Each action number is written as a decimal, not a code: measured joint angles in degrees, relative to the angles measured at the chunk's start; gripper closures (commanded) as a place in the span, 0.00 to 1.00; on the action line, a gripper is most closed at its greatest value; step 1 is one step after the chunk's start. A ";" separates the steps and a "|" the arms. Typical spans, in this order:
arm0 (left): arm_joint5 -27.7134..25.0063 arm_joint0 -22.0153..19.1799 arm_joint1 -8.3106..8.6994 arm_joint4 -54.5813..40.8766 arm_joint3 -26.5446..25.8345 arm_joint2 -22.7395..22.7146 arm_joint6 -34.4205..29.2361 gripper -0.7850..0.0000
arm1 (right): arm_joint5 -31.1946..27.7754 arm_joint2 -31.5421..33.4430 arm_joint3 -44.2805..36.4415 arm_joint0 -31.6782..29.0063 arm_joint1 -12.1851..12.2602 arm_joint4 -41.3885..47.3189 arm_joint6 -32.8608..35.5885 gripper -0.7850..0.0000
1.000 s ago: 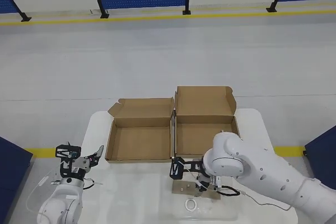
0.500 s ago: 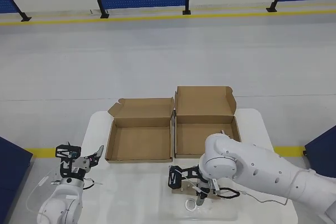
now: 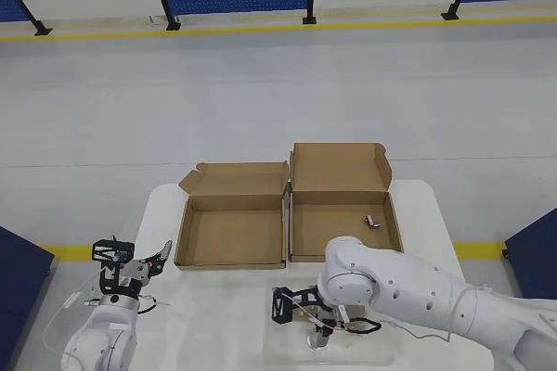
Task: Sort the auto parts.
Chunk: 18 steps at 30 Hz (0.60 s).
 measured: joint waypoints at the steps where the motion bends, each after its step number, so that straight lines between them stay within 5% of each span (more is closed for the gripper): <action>1: 0.00 0.00 0.00 0.00 0.00 0.00 0.00 0.00 | -0.16 -0.22 0.78 0.09 -0.51 -0.11 -0.04 0.00; 7: 0.00 0.00 0.00 0.00 0.00 0.00 0.00 0.00 | -2.06 -0.87 5.23 0.50 -3.25 -1.24 -0.71 0.00; 18: 0.00 0.00 0.00 0.00 0.00 0.00 0.00 0.00 | -0.22 -0.85 6.39 -0.84 -3.44 -3.69 -1.60 0.00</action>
